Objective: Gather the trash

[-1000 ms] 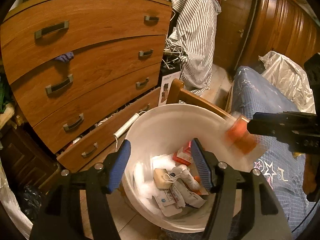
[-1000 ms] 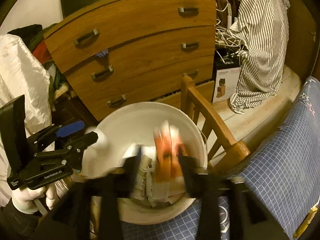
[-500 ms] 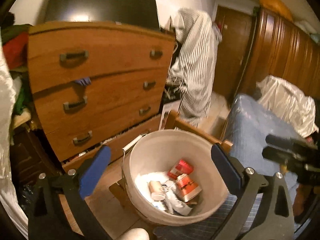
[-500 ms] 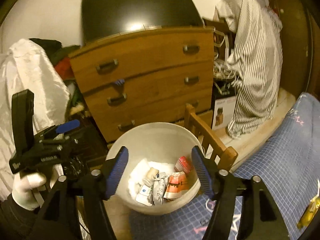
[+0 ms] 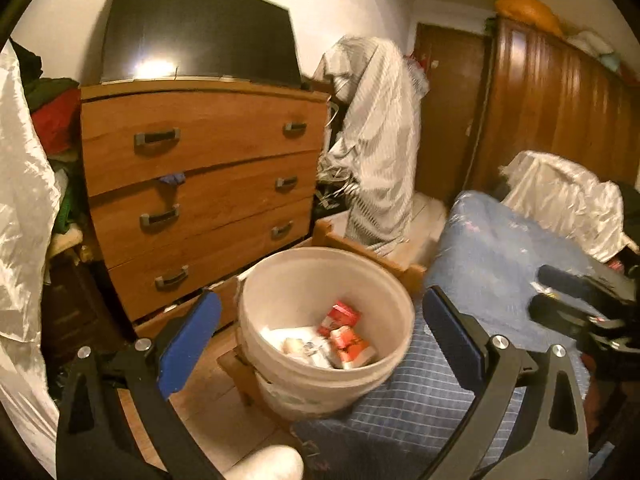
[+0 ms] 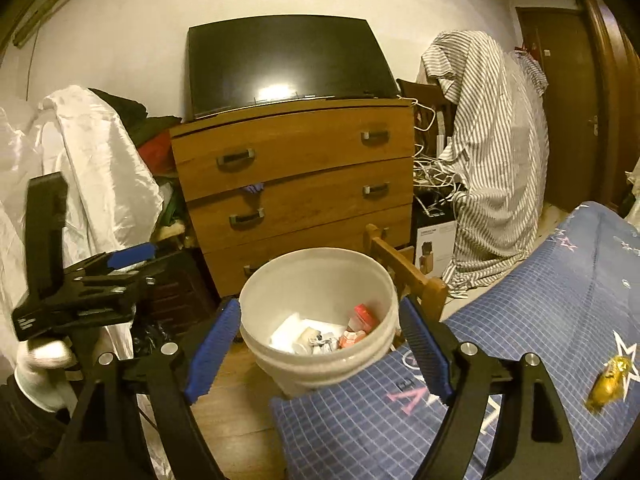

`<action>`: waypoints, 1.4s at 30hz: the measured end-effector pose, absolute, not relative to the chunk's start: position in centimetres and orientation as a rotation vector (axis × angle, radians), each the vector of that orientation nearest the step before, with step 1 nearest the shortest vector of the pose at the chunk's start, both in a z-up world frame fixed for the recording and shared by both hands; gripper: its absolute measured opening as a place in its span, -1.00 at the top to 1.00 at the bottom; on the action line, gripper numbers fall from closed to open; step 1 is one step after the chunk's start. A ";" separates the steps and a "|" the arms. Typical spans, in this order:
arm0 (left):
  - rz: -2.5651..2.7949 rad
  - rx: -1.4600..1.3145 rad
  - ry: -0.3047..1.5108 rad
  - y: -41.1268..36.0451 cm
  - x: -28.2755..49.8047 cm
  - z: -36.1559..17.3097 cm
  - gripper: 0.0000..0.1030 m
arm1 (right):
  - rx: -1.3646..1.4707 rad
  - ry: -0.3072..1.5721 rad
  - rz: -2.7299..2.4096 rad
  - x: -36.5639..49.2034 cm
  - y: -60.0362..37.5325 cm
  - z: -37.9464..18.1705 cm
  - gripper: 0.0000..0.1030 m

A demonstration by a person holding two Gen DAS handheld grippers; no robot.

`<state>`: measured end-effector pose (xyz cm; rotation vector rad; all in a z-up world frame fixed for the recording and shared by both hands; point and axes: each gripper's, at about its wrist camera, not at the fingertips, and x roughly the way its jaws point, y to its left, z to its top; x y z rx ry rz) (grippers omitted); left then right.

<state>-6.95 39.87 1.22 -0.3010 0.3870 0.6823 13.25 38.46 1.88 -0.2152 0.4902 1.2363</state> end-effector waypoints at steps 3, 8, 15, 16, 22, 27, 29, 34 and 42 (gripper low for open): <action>0.663 -0.304 0.378 38.9 -7.6 1.3 -0.89 | -0.208 0.488 1.226 13.2 37.7 2.0 -0.60; 0.657 -0.301 0.372 37.9 -7.8 1.5 -0.89 | -0.208 0.483 1.220 13.1 36.9 2.2 -0.60; 0.657 -0.286 0.374 36.9 -7.8 1.7 -0.89 | -0.205 0.480 1.211 13.1 38.0 2.8 -0.60; 0.657 -0.284 0.375 36.7 -7.8 1.7 -0.89 | -0.203 0.479 1.210 13.1 37.8 2.8 -0.60; 0.664 -0.291 0.380 36.6 -7.6 1.7 -0.89 | -0.191 0.482 1.207 13.3 38.2 2.9 -0.60; 0.673 -0.284 0.389 36.6 -7.6 1.6 -0.89 | -0.193 0.492 1.216 13.0 38.5 2.5 -0.60; 0.680 -0.281 0.394 36.7 -7.5 1.5 -0.89 | -0.193 0.495 1.221 13.0 38.5 2.4 -0.60; 0.692 -0.272 0.403 36.8 -7.3 1.4 -0.89 | -0.198 0.498 1.221 13.0 38.9 2.3 -0.60; 0.708 -0.266 0.415 37.1 -7.0 1.2 -0.89 | -0.200 0.502 1.225 13.2 39.2 2.0 -0.60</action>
